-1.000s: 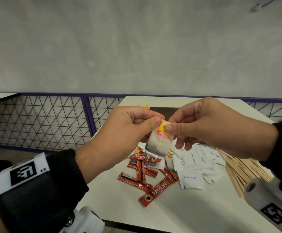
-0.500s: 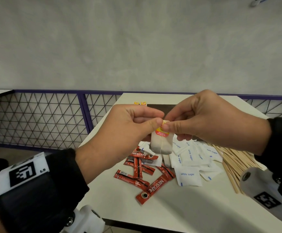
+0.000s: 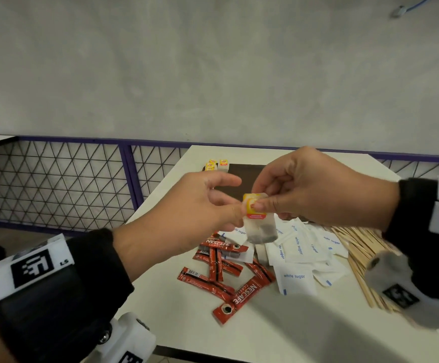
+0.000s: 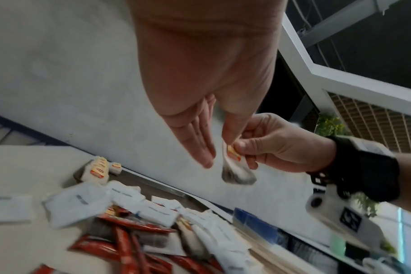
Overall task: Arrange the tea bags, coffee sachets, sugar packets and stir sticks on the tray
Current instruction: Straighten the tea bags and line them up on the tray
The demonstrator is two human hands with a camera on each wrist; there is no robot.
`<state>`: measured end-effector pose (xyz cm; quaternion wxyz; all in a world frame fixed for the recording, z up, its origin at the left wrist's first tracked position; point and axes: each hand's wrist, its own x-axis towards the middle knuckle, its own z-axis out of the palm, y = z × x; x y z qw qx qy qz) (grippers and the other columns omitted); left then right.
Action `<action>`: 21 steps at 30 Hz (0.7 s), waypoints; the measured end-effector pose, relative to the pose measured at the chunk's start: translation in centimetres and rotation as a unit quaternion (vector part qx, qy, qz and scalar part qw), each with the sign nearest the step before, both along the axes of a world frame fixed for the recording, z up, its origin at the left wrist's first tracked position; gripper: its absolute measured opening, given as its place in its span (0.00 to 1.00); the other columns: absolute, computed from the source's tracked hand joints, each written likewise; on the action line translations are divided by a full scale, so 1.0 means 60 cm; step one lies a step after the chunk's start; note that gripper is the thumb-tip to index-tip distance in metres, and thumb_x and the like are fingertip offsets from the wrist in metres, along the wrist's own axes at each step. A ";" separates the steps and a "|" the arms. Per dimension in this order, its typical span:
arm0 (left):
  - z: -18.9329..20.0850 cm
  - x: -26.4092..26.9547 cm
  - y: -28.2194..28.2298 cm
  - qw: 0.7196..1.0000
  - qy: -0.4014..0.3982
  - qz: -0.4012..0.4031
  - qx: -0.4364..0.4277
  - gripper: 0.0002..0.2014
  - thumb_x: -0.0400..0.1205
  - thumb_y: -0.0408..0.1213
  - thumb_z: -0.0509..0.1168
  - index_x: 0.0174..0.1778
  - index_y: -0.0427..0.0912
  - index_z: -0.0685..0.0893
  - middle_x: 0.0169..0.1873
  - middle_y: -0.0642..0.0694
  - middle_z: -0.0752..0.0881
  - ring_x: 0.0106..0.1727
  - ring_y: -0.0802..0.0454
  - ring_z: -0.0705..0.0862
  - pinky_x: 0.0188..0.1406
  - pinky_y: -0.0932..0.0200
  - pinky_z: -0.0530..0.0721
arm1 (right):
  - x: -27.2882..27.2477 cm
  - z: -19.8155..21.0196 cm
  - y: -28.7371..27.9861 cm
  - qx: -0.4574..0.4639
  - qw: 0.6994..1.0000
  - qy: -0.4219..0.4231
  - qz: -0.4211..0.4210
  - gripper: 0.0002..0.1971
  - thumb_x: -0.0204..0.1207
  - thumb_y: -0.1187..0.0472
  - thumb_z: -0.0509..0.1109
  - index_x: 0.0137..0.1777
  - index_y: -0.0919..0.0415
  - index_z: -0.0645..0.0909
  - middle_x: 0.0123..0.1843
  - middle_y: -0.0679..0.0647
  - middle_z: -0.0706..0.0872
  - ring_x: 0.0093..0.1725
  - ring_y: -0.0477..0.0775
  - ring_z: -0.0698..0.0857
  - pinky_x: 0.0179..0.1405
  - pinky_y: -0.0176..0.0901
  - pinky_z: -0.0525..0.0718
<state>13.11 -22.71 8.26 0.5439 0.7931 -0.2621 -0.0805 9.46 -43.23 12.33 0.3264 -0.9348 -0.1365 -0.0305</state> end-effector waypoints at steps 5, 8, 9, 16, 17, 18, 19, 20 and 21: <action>-0.023 0.051 0.042 0.923 -0.120 -0.024 0.365 0.26 0.81 0.54 0.72 0.75 0.62 0.74 0.68 0.61 0.81 0.63 0.63 0.81 0.58 0.64 0.84 | 0.107 0.011 -0.047 -0.208 0.976 0.041 -0.044 0.03 0.79 0.54 0.78 0.45 0.49 0.86 0.31 0.46 0.91 0.25 0.40 0.85 0.30 0.36 0.82; -0.021 0.088 0.056 0.876 -0.090 -0.038 0.473 0.30 0.80 0.59 0.70 0.78 0.60 0.72 0.73 0.59 0.77 0.68 0.59 0.78 0.59 0.63 0.79 | 0.191 0.027 -0.061 -0.220 0.971 0.053 -0.079 0.03 0.81 0.57 0.76 0.46 0.53 0.85 0.33 0.49 0.92 0.26 0.41 0.87 0.28 0.36 0.82; -0.018 0.101 0.058 0.866 -0.083 -0.042 0.492 0.31 0.79 0.61 0.70 0.78 0.59 0.72 0.73 0.58 0.76 0.68 0.59 0.78 0.61 0.62 0.79 | 0.222 0.032 -0.061 -0.204 0.974 0.054 -0.087 0.03 0.81 0.58 0.76 0.46 0.55 0.85 0.36 0.52 0.93 0.28 0.43 0.89 0.29 0.37 0.84; -0.017 0.180 0.054 0.841 -0.037 -0.079 0.533 0.35 0.76 0.67 0.70 0.78 0.63 0.70 0.74 0.62 0.74 0.71 0.60 0.76 0.66 0.60 0.78 | 0.402 -0.041 -0.076 -0.005 0.981 0.095 -0.167 0.03 0.85 0.64 0.70 0.50 0.60 0.80 0.50 0.65 0.90 0.43 0.60 0.95 0.46 0.55 0.94; -0.023 0.188 0.054 0.845 -0.029 -0.084 0.528 0.35 0.75 0.67 0.71 0.78 0.64 0.70 0.74 0.63 0.74 0.70 0.60 0.76 0.65 0.61 0.79 | 0.420 -0.060 -0.080 0.014 0.980 0.105 -0.171 0.02 0.86 0.64 0.70 0.51 0.60 0.79 0.51 0.67 0.91 0.45 0.61 0.95 0.48 0.57 0.94; -0.031 0.197 0.055 0.849 -0.022 -0.087 0.521 0.35 0.75 0.67 0.70 0.78 0.65 0.70 0.74 0.64 0.74 0.70 0.61 0.76 0.64 0.61 0.78 | 0.438 -0.076 -0.082 0.025 0.978 0.112 -0.171 0.02 0.86 0.63 0.70 0.53 0.61 0.80 0.51 0.67 0.91 0.45 0.61 0.95 0.51 0.58 0.93; -0.039 0.204 0.057 0.852 -0.017 -0.087 0.516 0.34 0.76 0.67 0.70 0.77 0.65 0.70 0.73 0.64 0.74 0.70 0.61 0.76 0.62 0.62 0.78 | 0.455 -0.089 -0.082 0.028 0.978 0.117 -0.168 0.04 0.85 0.63 0.70 0.55 0.62 0.80 0.51 0.67 0.92 0.46 0.61 0.95 0.53 0.59 0.93; -0.046 0.209 0.059 0.854 -0.014 -0.085 0.512 0.34 0.77 0.67 0.69 0.78 0.65 0.69 0.71 0.64 0.74 0.69 0.61 0.76 0.59 0.63 0.78 | 0.472 -0.099 -0.079 0.025 0.979 0.121 -0.163 0.05 0.85 0.62 0.71 0.57 0.62 0.80 0.51 0.67 0.92 0.46 0.60 0.95 0.55 0.60 0.92; -0.052 0.214 0.060 0.857 -0.011 -0.080 0.508 0.33 0.77 0.67 0.69 0.78 0.66 0.68 0.68 0.64 0.74 0.67 0.61 0.76 0.55 0.64 0.78 | 0.485 -0.107 -0.074 0.018 0.980 0.124 -0.153 0.07 0.84 0.61 0.72 0.57 0.62 0.81 0.50 0.66 0.93 0.46 0.60 0.95 0.56 0.59 0.92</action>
